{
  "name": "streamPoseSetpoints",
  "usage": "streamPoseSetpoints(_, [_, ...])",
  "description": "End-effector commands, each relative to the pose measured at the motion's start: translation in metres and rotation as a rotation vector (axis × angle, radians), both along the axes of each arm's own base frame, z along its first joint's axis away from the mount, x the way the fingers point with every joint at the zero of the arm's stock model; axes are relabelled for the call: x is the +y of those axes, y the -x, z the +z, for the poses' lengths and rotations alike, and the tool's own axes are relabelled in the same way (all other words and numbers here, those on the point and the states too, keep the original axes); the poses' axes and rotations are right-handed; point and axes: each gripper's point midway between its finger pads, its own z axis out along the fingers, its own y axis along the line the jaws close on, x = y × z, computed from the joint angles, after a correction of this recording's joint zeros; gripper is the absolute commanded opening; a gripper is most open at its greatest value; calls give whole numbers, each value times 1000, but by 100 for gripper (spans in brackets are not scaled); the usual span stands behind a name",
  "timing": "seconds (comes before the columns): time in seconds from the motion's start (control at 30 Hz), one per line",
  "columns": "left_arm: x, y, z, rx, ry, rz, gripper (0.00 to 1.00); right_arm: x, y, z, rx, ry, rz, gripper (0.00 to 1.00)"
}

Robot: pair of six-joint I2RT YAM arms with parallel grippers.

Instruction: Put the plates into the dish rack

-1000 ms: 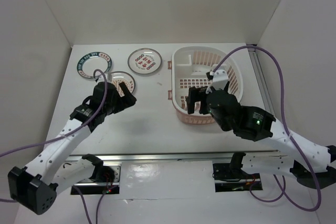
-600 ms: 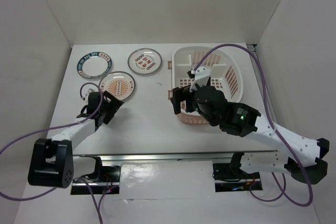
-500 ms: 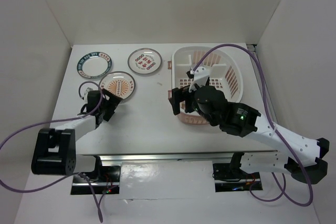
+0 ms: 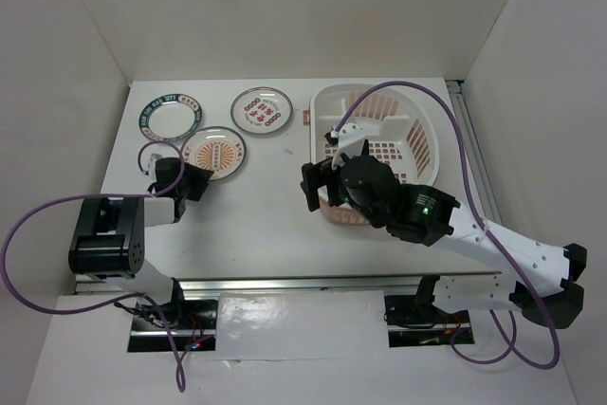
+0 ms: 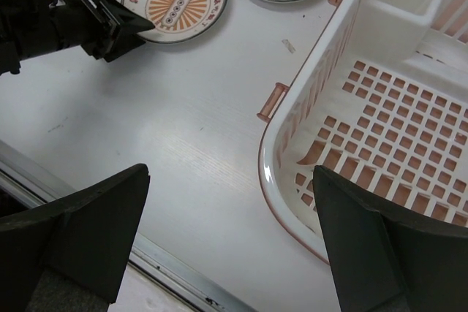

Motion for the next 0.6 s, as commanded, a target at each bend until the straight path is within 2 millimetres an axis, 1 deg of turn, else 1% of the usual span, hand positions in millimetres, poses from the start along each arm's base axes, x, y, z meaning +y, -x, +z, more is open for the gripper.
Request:
streamPoseSetpoints(0.0, [4, 12, -18, 64, -14, 16, 54, 7, -4, 15, -44, -46, 3, 100])
streamPoseSetpoints(0.07, [4, 13, -16, 72, -13, 15, 45, 10, -3, 18, -43, -74, 7, 100])
streamPoseSetpoints(0.1, [5, 10, -14, 71, -21, 10, 34, 11, -3, 18, -43, -74, 7, 100])
streamPoseSetpoints(0.13, [6, 13, -17, 88, -25, 17, 31, 12, -2, 18, -35, -83, 14, 100])
streamPoseSetpoints(0.2, [6, 10, -19, 108, -24, 17, 24, 12, -2, 18, -35, -83, 14, 100])
streamPoseSetpoints(0.23, [6, 12, -21, 118, -23, 17, 10, 12, -2, 18, -35, -83, 14, 100])
streamPoseSetpoints(0.3, [4, 9, -21, 129, -16, 8, 0, 11, -1, 21, -34, -99, 11, 100])
streamPoseSetpoints(0.33, [4, 12, -27, 151, -14, 8, 0, 11, -1, 21, -34, -99, 11, 100])
streamPoseSetpoints(0.37, [4, 8, -23, 141, -15, 8, 0, 11, -1, 21, -34, -99, 11, 100])
streamPoseSetpoints(0.43, [4, 14, -28, 173, -20, 2, 0, 9, -1, 19, -33, -89, 3, 100])
streamPoseSetpoints(0.57, [6, 13, -13, 139, -38, 2, 0, 9, -1, 19, -29, -96, 0, 100])
